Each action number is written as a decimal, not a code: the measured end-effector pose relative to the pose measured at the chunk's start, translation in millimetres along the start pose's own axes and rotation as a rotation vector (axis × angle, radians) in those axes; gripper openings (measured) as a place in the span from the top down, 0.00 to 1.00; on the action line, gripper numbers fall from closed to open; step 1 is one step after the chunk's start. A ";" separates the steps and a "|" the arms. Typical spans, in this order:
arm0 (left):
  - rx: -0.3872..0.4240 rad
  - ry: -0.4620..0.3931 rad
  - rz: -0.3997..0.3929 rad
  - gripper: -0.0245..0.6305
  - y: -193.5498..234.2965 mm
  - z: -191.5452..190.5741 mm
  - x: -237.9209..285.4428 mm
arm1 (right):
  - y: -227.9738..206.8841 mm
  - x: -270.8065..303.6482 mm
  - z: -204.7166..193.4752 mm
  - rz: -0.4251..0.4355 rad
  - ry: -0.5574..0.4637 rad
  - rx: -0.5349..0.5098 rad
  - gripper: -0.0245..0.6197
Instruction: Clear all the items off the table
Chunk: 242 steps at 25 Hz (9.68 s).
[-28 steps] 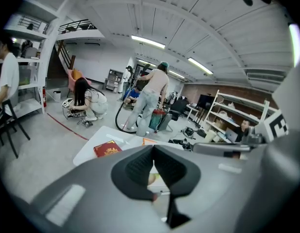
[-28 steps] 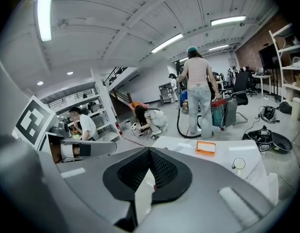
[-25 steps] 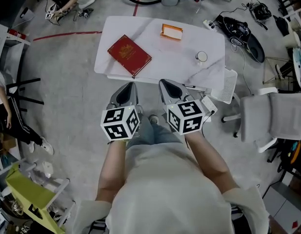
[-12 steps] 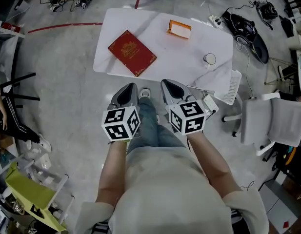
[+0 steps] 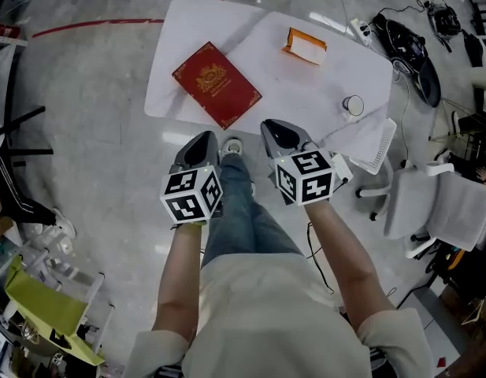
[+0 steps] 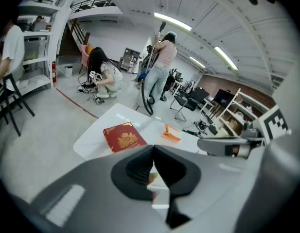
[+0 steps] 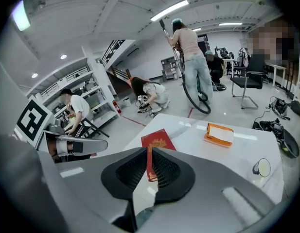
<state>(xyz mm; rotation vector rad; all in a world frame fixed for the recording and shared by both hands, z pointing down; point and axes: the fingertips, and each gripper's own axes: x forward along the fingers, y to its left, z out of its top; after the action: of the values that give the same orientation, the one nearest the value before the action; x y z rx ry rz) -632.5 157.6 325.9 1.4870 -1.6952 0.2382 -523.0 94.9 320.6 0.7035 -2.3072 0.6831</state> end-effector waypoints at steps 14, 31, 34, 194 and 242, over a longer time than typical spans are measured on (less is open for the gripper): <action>-0.193 0.125 -0.004 0.78 66.4 -45.7 96.5 | -61.7 115.8 -38.3 0.004 0.191 -0.001 0.79; -0.414 0.233 -0.042 0.60 111.3 -104.4 173.4 | -96.8 214.3 -83.4 0.059 0.379 -0.118 0.62; -0.437 0.242 -0.042 0.59 116.6 -109.3 183.9 | -100.6 227.1 -83.9 0.072 0.394 -0.135 0.59; 0.367 0.776 -0.677 0.51 -617.2 -396.2 300.1 | -566.3 -339.7 -414.4 -0.409 -0.025 0.709 0.60; 0.078 0.511 -0.343 0.52 -605.1 -531.6 428.2 | -681.7 -247.5 -539.3 -0.324 0.081 0.560 0.59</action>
<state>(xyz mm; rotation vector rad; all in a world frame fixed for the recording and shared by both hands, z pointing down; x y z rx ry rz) 175.6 16.4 725.1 1.5809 -1.0222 0.4574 289.0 10.8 708.6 1.2408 -1.8658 1.1864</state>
